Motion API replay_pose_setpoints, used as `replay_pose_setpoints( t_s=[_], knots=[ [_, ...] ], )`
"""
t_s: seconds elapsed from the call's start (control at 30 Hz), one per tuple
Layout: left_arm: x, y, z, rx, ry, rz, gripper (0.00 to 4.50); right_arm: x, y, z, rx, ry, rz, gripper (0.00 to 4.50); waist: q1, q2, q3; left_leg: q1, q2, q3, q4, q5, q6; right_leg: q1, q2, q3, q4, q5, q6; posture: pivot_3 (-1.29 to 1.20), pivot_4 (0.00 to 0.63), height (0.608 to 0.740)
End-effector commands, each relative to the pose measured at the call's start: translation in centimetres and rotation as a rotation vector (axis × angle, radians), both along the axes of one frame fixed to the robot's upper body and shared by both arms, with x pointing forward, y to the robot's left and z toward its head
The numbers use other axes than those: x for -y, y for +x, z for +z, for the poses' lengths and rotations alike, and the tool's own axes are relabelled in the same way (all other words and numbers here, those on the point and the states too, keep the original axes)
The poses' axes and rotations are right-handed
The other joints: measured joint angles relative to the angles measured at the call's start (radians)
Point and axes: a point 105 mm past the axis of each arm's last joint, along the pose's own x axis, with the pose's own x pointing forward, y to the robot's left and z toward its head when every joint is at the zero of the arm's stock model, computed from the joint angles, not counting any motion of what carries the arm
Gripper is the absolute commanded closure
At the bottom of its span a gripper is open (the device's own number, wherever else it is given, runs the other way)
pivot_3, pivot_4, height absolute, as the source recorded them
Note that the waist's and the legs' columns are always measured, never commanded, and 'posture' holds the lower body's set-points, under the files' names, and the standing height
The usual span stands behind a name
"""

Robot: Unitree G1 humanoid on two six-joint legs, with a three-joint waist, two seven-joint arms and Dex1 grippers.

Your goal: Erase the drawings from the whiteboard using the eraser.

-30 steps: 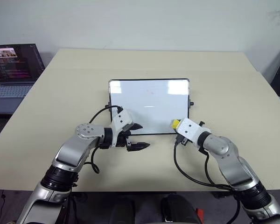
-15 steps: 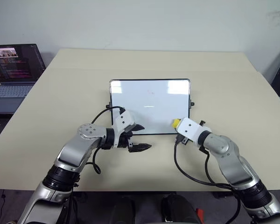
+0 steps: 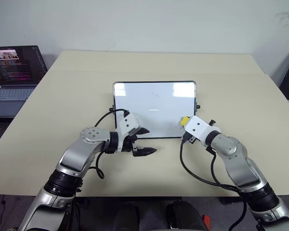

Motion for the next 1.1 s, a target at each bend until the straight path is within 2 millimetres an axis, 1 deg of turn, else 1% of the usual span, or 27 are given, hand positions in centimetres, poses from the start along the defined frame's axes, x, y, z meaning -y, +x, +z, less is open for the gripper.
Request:
replay_pose_setpoints(
  t_s=[0.03, 0.13, 0.23, 0.33, 0.4, 0.43, 0.5, 0.57, 0.63, 0.7, 0.77, 0.87, 0.9, 1.0, 1.1],
  knots=[
    [0.7, -0.4, 1.0, 0.044, -0.013, -0.044, 0.0, 0.7, -0.7, -1.9, -0.094, -0.049, 0.003, 3.12, 0.0, 0.0, 0.0, 0.0, 0.0, 0.0, 0.0, 0.0, 0.0, 0.0, 0.0, 0.0, 0.0, 0.0, 0.0, 0.0, 0.15, 0.74],
    [0.7, -0.4, 1.0, 0.044, -0.014, -0.043, 0.0, 0.3, -1.5, -3.0, -0.15, -0.061, 0.036, 3.12, -0.001, 0.0, 0.0, 0.0, 0.0, 0.0, 0.0, 0.0, 0.0, 0.0, 0.0, 0.0, 0.0, 0.0, 0.0, 0.0, 0.15, 0.74],
    [0.7, -0.4, 1.0, 0.044, -0.014, -0.043, 0.0, 0.3, -1.4, -2.8, -0.138, -0.059, 0.03, 3.12, -0.003, 0.0, 0.0, 0.001, 0.0, 0.0, 0.0, 0.0, 0.0, 0.0, 0.0, 0.0, 0.0, 0.0, 0.0, 0.0, 0.15, 0.74],
    [0.7, -0.4, 0.9, 0.042, -0.014, -0.043, 0.0, 0.7, -0.3, -1.2, -0.045, -0.038, -0.022, 3.12, -0.003, 0.0, 0.0, 0.001, 0.0, 0.0, 0.0, 0.0, 0.0, 0.0, 0.0, 0.0, 0.0, 0.0, 0.0, 0.0, 0.15, 0.74],
    [0.7, -0.5, 0.9, 0.041, -0.013, -0.044, 0.0, 1.1, 0.6, 0.4, 0.036, -0.017, -0.066, 3.12, -0.005, 0.0, 0.0, 0.001, 0.0, 0.0, 0.0, 0.0, 0.0, 0.0, 0.0, 0.0, 0.0, 0.0, 0.0, 0.0, 0.15, 0.74],
    [0.7, -0.5, 0.9, 0.04, -0.013, -0.045, 0.0, 1.2, 0.8, 0.9, 0.057, -0.005, -0.076, 3.12, -0.004, 0.0, 0.0, 0.001, 0.0, 0.001, 0.0, 0.0, 0.0, 0.0, 0.0, 0.001, 0.0, 0.0, 0.0, 0.0, 0.15, 0.74],
    [0.8, -0.5, 0.9, 0.04, -0.014, -0.046, 0.0, 1.2, 0.9, 1.2, 0.068, 0.009, -0.08, 3.12, -0.001, 0.0, 0.0, 0.001, 0.0, 0.0, 0.0, 0.0, 0.0, 0.0, 0.0, 0.0, 0.0, 0.0, 0.0, 0.0, 0.15, 0.74],
    [0.8, -0.5, 0.9, 0.038, -0.015, -0.047, 0.0, 0.8, 0.7, 1.1, 0.056, 0.025, -0.062, 3.12, 0.0, 0.0, 0.0, 0.001, 0.0, 0.0, 0.0, 0.0, 0.0, 0.0, 0.0, 0.0, 0.0, 0.0, 0.0, 0.0, 0.15, 0.74],
    [0.9, -0.5, 0.8, 0.037, -0.017, -0.048, 0.0, 0.1, 0.2, 0.4, 0.015, 0.032, -0.033, 3.12, -0.001, 0.0, 0.0, 0.0, 0.0, 0.001, 0.0, 0.0, 0.0, 0.0, 0.0, 0.001, -0.001, 0.0, 0.0, 0.0, 0.15, 0.74],
    [0.9, -0.5, 0.8, 0.037, -0.018, -0.047, 0.0, -0.3, -0.5, -0.9, -0.048, 0.017, -0.006, 3.12, -0.002, 0.0, 0.0, 0.0, 0.0, 0.001, -0.001, 0.0, 0.0, 0.0, 0.0, 0.001, -0.001, 0.0, 0.0, 0.0, 0.15, 0.74],
    [0.9, -0.5, 0.8, 0.037, -0.018, -0.046, 0.0, -0.4, -1.0, -1.9, -0.096, -0.003, 0.012, 3.12, -0.001, 0.0, 0.0, 0.0, 0.0, 0.0, -0.001, 0.0, 0.0, 0.0, 0.0, 0.001, -0.001, 0.0, 0.0, 0.0, 0.15, 0.74],
    [0.8, -0.6, 0.8, 0.036, -0.018, -0.044, 0.0, -0.5, -1.6, -2.7, -0.136, -0.025, 0.035, 3.12, -0.003, 0.0, 0.0, 0.0, 0.0, 0.0, -0.001, 0.0, 0.0, 0.0, 0.0, 0.0, -0.001, 0.0, 0.0, 0.0, 0.15, 0.74],
    [0.8, -0.6, 0.8, 0.035, -0.017, -0.043, 0.0, -0.5, -1.5, -2.5, -0.125, -0.025, 0.033, 3.12, -0.003, 0.0, 0.0, 0.001, 0.0, 0.001, 0.0, 0.0, 0.0, 0.0, 0.0, 0.0, -0.001, 0.0, 0.0, 0.0, 0.15, 0.74],
    [0.8, -0.6, 0.8, 0.034, -0.018, -0.043, 0.0, -0.3, -0.6, -1.1, -0.055, -0.001, 0.002, 3.12, -0.003, 0.0, 0.0, 0.001, 0.0, 0.0, 0.0, 0.0, 0.0, 0.0, 0.0, 0.0, -0.001, 0.0, 0.0, 0.0, 0.15, 0.74],
    [0.8, -0.6, 0.8, 0.034, -0.02, -0.044, 0.0, -0.3, -0.3, -0.2, -0.039, 0.048, -0.006, 3.12, -0.003, 0.0, 0.0, 0.001, 0.0, 0.0, 0.0, 0.0, 0.0, 0.0, 0.0, 0.0, 0.0, 0.0, 0.0, 0.0, 0.15, 0.74]
  ],
)
